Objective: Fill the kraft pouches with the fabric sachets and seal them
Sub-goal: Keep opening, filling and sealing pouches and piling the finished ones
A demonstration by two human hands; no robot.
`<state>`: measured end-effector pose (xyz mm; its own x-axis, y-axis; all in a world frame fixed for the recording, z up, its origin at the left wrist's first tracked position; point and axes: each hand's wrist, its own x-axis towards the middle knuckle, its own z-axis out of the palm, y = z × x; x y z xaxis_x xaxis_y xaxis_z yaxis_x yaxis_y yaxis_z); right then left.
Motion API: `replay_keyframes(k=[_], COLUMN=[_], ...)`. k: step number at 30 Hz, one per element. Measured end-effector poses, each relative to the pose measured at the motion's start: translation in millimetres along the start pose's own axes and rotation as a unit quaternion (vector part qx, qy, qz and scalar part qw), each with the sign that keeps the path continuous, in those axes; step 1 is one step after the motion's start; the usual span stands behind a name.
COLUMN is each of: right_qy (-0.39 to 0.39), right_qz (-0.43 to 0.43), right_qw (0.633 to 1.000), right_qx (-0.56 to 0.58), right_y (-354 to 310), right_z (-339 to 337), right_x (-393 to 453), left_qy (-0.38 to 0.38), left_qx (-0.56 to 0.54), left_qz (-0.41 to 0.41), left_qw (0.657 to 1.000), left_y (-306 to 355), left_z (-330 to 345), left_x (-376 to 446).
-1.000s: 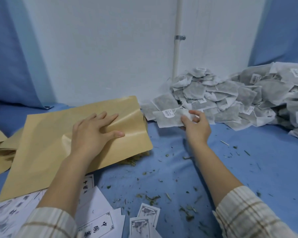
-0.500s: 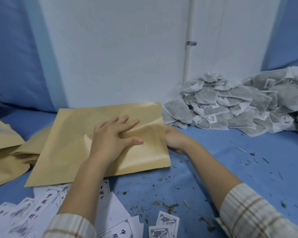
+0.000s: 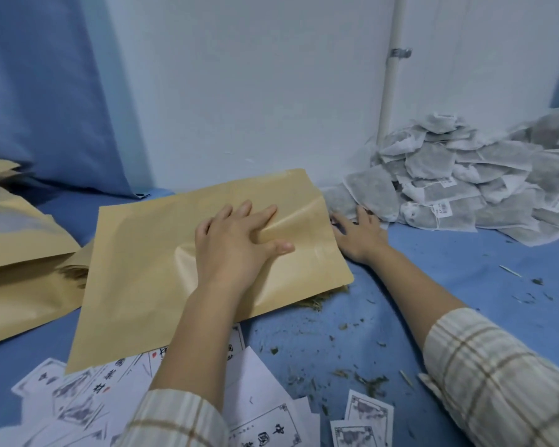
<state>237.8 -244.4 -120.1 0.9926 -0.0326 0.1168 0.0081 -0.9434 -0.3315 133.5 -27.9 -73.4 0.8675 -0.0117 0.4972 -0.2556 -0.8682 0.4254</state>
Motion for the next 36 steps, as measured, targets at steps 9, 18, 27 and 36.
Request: replay_keyframes(k=[9,18,27,36], right_qy=[0.164,0.151,-0.129,-0.199], right_qz=[-0.006,0.053,-0.096,-0.173], right_qw=[0.985,0.646,0.714,0.862], right_qx=[0.061,0.746,0.682,0.433], right_y=[5,2,1,-27], right_z=[-7,-46,-41,-60], right_x=[-4,-22,-24,-39], left_qy=[0.002,0.007,0.062,0.049], left_qx=[0.016,0.012,0.0,-0.018], left_qz=[-0.009,-0.012,0.001,0.051], left_qw=[1.0,1.0,0.998,0.997], left_y=[-1,-1,4,14], left_z=[5,3,3,3], left_x=[0,-2,-4,-8])
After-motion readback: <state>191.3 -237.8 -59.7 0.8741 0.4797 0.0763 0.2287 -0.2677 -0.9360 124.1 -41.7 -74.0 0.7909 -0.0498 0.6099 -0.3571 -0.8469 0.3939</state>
